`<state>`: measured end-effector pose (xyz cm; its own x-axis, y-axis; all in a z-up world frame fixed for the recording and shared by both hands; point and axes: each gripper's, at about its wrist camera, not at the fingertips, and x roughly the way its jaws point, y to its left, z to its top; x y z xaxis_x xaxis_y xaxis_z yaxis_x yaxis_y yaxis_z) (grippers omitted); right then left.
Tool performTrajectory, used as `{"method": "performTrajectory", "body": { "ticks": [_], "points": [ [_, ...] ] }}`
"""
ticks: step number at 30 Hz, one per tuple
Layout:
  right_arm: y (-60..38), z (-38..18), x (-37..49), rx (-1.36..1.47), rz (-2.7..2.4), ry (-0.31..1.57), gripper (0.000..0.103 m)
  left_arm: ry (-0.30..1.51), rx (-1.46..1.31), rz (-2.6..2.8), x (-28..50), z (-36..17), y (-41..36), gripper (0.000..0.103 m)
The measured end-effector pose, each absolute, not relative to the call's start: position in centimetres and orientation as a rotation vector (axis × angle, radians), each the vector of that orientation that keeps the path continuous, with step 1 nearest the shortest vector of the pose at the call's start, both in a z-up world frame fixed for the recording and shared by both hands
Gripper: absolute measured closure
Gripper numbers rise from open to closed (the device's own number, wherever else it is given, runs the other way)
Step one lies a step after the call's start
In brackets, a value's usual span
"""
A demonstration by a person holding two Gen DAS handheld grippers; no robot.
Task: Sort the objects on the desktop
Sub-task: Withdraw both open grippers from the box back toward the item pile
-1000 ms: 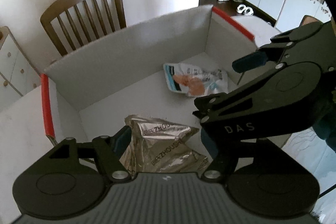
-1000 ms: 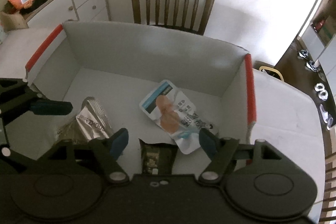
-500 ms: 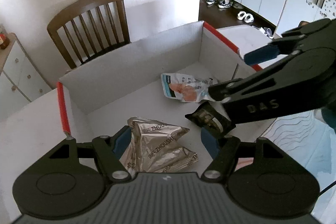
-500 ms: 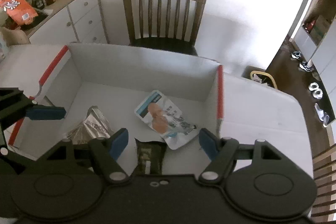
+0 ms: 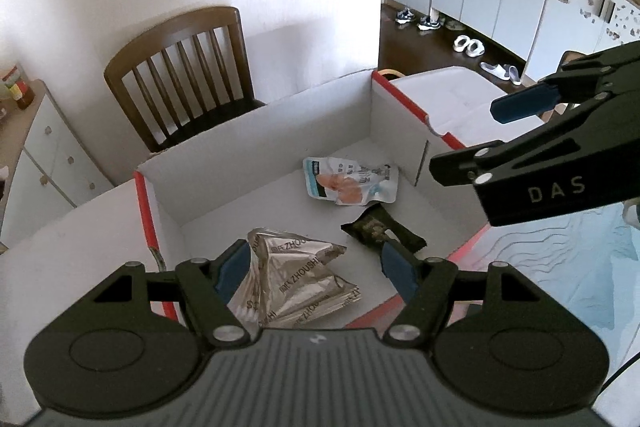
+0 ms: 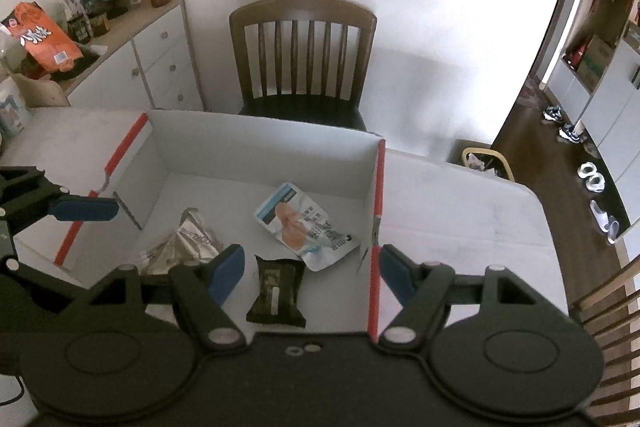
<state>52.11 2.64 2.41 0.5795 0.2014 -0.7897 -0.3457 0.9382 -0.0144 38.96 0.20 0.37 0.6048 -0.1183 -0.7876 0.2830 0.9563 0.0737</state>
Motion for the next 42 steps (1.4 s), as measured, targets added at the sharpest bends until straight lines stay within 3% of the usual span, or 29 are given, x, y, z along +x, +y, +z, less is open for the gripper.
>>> {"method": "performTrajectory", "body": {
  "ticks": [42],
  "points": [
    [-3.8,7.9,40.1,-0.1,0.366,0.784,0.02,0.805,0.186,-0.157,29.0,6.0,-2.9,0.031]
  ]
}}
